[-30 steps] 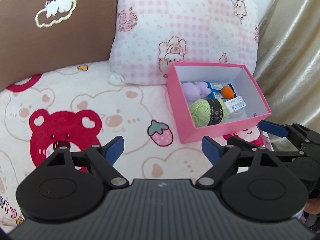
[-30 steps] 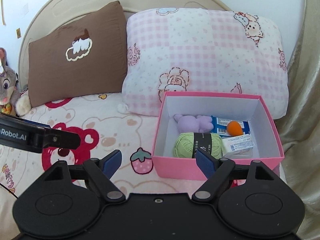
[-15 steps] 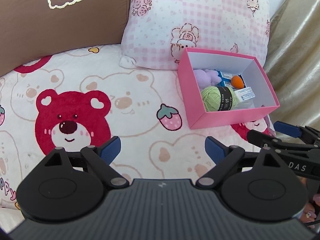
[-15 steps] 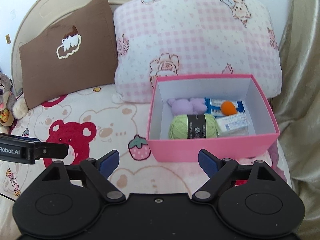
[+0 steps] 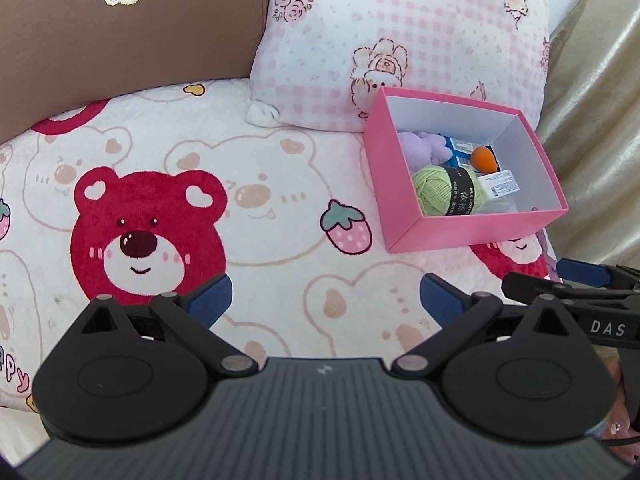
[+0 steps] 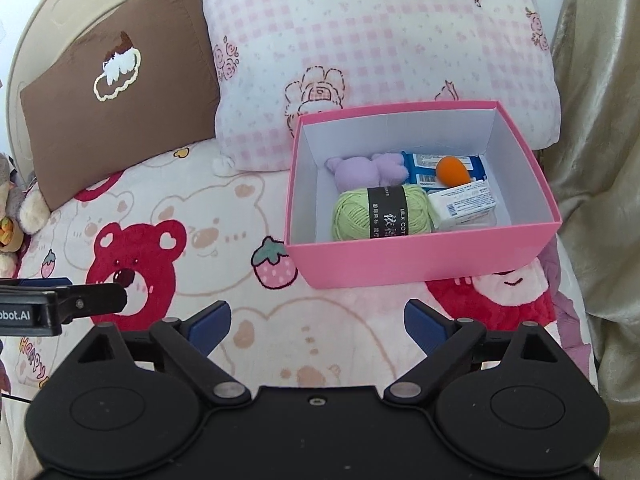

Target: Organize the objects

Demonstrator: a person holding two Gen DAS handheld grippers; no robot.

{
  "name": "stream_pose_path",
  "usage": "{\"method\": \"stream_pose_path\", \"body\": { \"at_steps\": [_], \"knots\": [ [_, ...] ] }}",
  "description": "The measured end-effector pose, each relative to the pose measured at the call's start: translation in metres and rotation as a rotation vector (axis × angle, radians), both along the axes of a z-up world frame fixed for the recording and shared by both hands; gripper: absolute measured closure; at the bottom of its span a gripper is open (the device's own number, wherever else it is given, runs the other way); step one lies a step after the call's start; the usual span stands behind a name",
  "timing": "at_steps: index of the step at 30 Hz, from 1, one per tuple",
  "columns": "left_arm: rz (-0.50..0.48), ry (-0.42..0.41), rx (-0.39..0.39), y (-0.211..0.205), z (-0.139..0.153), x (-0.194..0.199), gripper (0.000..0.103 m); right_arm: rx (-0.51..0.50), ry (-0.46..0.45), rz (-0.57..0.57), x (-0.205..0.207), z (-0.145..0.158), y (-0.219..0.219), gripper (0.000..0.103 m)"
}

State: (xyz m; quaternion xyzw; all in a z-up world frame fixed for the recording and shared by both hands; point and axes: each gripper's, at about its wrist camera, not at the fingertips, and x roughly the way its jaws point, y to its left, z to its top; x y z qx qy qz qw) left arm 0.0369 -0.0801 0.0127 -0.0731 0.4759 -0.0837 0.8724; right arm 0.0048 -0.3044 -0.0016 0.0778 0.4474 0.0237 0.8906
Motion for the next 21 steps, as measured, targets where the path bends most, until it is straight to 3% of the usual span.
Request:
{"method": "stream_pose_path", "body": {
  "at_steps": [6,13,16,21],
  "knots": [
    [-0.002,-0.012,-0.011,-0.001,0.002,0.000,0.001,0.005,0.033,0.006,0.001,-0.004,0.000,0.007],
    [0.029,0.009,0.054,0.003,0.000,0.007,0.000,-0.047,-0.031,0.056,-0.008,0.004,0.007,0.008],
    [0.028,0.020,0.076,0.004,-0.003,0.008,0.000,0.018,-0.038,0.080,-0.008,0.010,0.003,0.008],
    [0.007,0.027,0.082,0.001,-0.002,0.006,0.000,-0.061,-0.040,0.073,-0.008,0.010,0.011,0.008]
  ]
}}
